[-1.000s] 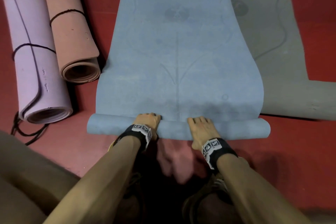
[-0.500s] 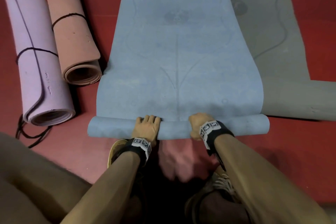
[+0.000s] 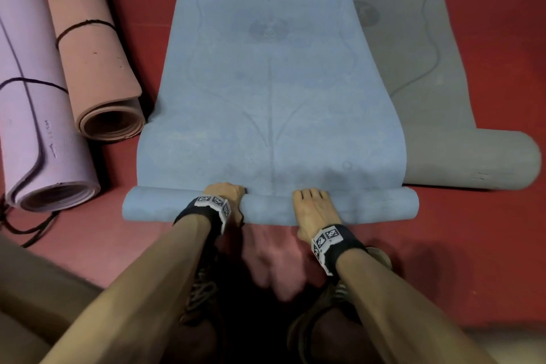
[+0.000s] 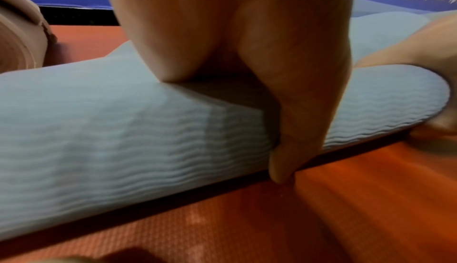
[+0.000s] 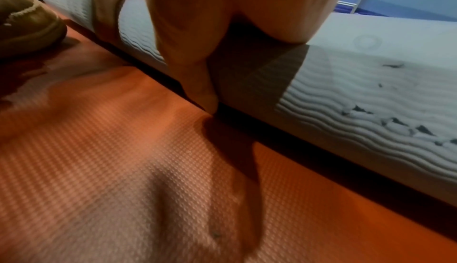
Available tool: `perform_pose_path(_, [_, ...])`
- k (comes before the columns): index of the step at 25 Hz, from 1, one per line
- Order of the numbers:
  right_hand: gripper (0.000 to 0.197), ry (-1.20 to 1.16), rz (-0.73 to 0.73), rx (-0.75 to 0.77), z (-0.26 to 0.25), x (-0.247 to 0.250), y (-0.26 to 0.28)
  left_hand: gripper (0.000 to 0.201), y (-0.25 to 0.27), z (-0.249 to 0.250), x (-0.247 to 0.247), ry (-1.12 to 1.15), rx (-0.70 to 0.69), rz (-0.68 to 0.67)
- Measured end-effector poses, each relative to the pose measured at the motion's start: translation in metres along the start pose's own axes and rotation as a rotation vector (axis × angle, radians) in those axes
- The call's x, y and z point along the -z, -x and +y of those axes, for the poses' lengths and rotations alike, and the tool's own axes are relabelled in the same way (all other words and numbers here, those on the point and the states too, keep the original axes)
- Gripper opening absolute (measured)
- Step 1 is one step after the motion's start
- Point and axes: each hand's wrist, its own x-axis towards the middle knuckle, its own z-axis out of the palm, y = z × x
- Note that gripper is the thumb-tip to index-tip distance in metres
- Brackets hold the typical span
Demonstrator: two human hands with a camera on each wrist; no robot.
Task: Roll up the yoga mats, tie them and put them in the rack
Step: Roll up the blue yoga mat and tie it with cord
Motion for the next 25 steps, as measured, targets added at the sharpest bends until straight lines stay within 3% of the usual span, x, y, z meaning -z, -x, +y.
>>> perform_pose_path(5, [0.037, -0.062, -0.124, 0.009, 0.003, 0.019, -0.020, 0.067, 0.009, 0.002, -0.029, -0.046, -0.024, 0.170])
perform_pose_path(9, [0.027, -0.150, -0.359, -0.039, 0.011, 0.036, -0.035, 0.060, 0.018, 0.007, -0.047, -0.161, -0.023, 0.412])
perform_pose_path(12, [0.032, -0.140, -0.332, -0.019, 0.009, 0.029, -0.033, 0.065, 0.017, 0.008, -0.043, -0.131, 0.007, 0.278])
perform_pose_path(16, [0.054, -0.086, -0.140, 0.022, 0.004, 0.010, -0.011, 0.065, 0.003, 0.001, -0.021, -0.077, -0.047, 0.147])
perform_pose_path(19, [0.066, -0.021, -0.024, 0.012, -0.004, 0.005, -0.001, 0.057, -0.011, 0.012, -0.007, -0.115, 0.120, 0.021])
perform_pose_path(21, [0.060, -0.024, -0.026, -0.007, -0.005, 0.006, -0.001, 0.053, -0.010, 0.017, -0.007, -0.136, 0.165, 0.029])
perform_pose_path(25, [0.043, -0.073, -0.105, 0.015, 0.002, 0.014, -0.018, 0.066, 0.006, 0.001, -0.031, -0.070, -0.024, 0.207])
